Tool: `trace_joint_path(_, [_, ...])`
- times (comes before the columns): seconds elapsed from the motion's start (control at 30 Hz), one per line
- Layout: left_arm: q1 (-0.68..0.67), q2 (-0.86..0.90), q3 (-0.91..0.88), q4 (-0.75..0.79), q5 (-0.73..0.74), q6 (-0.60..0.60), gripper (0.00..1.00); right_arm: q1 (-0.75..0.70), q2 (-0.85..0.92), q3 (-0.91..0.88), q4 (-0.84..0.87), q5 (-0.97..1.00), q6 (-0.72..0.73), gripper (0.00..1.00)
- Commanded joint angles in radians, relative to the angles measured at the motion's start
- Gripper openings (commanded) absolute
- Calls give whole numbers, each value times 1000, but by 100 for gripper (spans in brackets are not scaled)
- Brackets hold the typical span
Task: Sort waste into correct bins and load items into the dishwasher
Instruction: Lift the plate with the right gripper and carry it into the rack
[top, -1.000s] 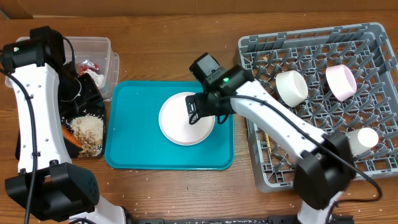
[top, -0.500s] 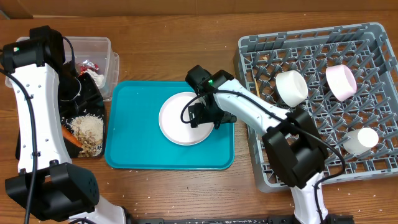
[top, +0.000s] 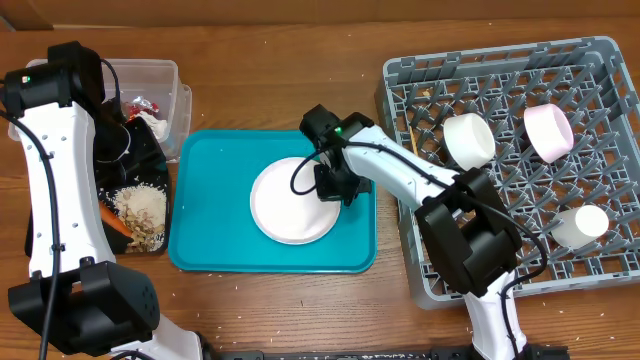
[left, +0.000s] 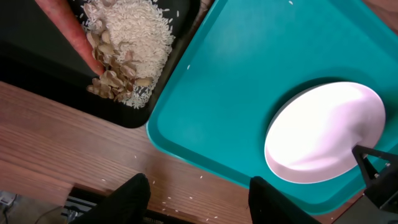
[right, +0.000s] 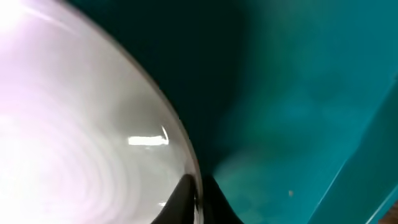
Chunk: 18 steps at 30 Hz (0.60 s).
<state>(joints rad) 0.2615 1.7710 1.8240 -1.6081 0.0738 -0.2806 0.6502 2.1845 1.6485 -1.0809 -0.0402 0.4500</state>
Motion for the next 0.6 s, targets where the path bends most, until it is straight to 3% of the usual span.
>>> trace_joint_path(0.0, [-8, -21, 10, 0, -3, 19, 54, -8, 20, -7, -12, 25, -1, 4])
trace_joint_path(0.2, [-8, -21, 10, 1, -3, 20, 54, -77, -51, 32, -81, 41, -20, 4])
trace_joint_path(0.33, [-8, -21, 10, 5, -3, 20, 54, -141, -175, 75, -118, 42, -109, 4])
trace_joint_path(0.57, [-8, -21, 10, 13, -3, 19, 54, -248, -488, 105, -114, 327, -196, 4])
